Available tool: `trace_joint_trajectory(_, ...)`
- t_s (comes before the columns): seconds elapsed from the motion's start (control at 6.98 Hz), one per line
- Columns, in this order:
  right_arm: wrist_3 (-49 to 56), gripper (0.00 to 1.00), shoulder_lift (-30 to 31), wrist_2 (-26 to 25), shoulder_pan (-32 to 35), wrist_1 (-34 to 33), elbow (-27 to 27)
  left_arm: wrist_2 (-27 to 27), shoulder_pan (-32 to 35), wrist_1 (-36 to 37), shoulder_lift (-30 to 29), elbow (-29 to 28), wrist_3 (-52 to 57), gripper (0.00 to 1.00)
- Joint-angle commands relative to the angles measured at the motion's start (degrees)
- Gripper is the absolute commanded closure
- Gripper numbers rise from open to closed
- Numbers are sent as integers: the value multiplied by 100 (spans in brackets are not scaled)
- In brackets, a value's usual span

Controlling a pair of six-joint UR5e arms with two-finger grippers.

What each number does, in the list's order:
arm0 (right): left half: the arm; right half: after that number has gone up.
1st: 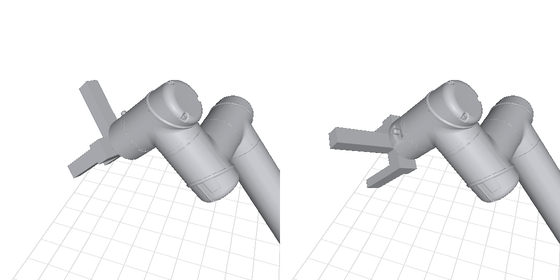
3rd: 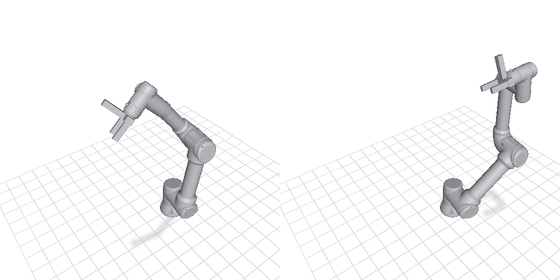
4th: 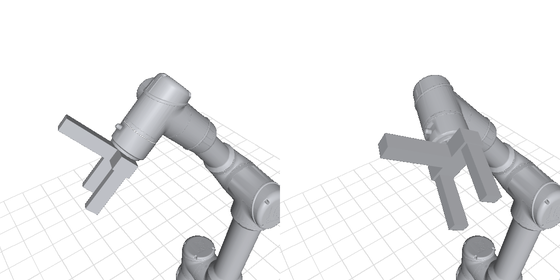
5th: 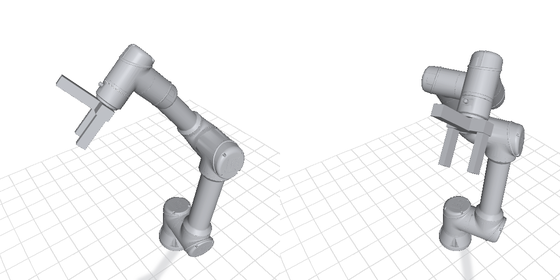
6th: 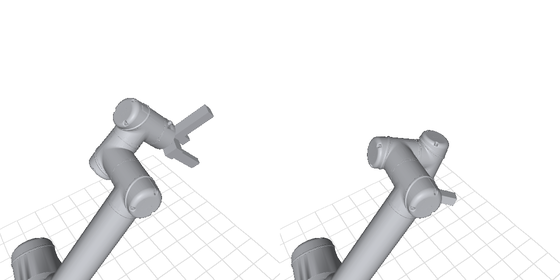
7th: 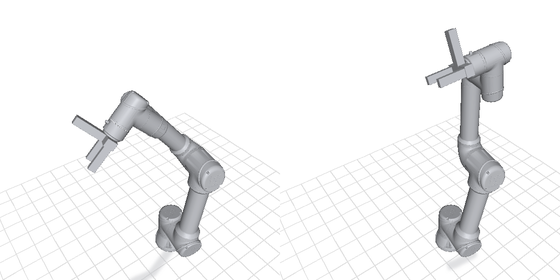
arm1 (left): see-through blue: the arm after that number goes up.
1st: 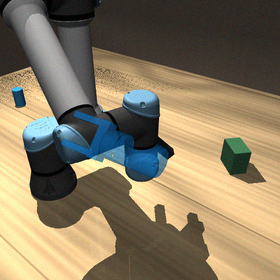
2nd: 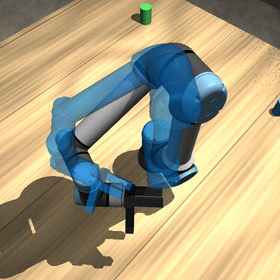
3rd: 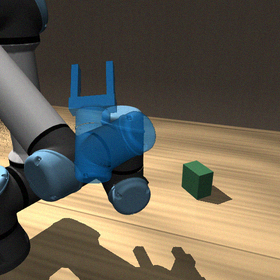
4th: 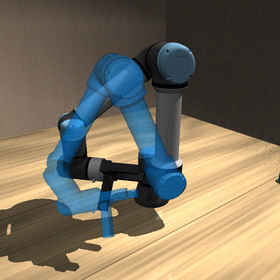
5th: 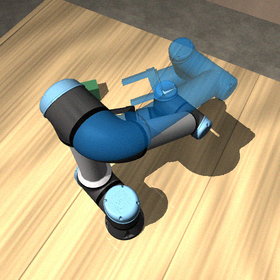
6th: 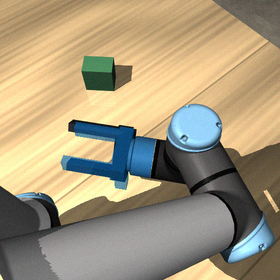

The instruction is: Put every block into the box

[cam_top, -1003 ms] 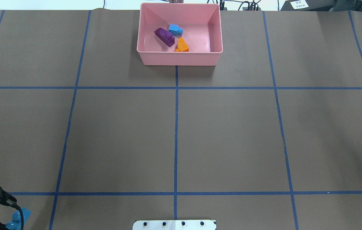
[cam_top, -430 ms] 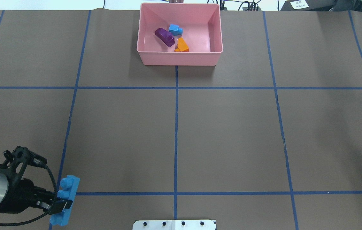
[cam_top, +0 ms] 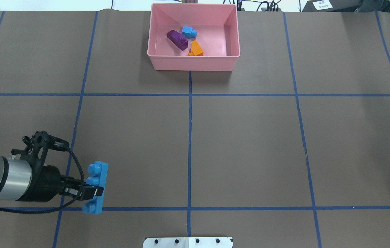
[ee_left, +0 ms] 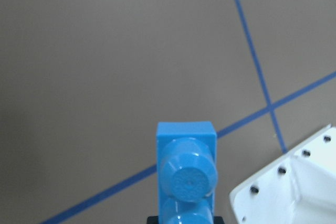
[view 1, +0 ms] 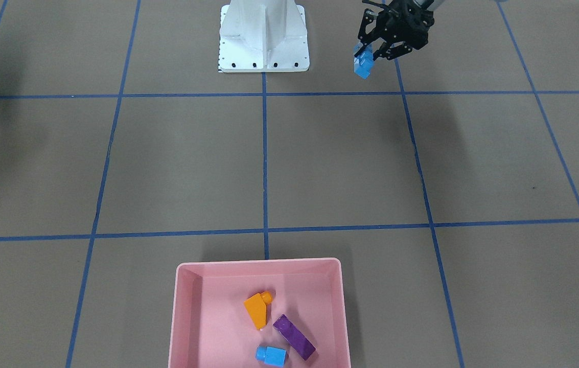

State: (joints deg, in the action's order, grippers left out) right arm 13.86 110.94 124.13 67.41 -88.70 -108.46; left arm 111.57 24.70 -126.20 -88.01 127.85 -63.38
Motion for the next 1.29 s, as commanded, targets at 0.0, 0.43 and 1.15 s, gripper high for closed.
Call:
trace_joint_trajectory(0.0, 310, 0, 882, -64, -78, 1348, 490, -12, 489, 17, -628, -129, -252, 100)
trace_joint_trajectory(0.43, 310, 0, 1727, -64, -140, 2240, 782, -30, 633, 60, -1051, -339, -393, 100)
trace_joint_trajectory(1.15, 293, 1, 1809, 250, -289, 2885, 1459, -39, 641, 113, -1263, -498, -420, 100)
